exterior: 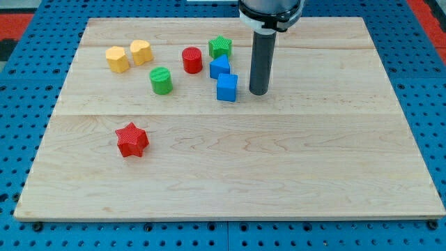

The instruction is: Put the blue cube into the red circle

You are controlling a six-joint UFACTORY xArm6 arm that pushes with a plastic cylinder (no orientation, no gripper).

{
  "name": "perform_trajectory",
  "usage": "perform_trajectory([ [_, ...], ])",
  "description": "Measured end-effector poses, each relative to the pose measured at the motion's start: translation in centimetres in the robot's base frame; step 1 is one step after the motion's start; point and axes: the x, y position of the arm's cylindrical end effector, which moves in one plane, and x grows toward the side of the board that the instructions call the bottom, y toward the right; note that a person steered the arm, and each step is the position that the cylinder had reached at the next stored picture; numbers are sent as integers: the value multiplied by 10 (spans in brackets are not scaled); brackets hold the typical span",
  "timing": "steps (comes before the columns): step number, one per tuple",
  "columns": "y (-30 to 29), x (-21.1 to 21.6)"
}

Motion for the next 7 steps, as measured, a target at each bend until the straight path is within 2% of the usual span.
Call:
perform_trajectory([
  [1,-13,-9],
  [2,-52,-27],
  [5,-51,20],
  [6,-1,53],
  [7,-64,45],
])
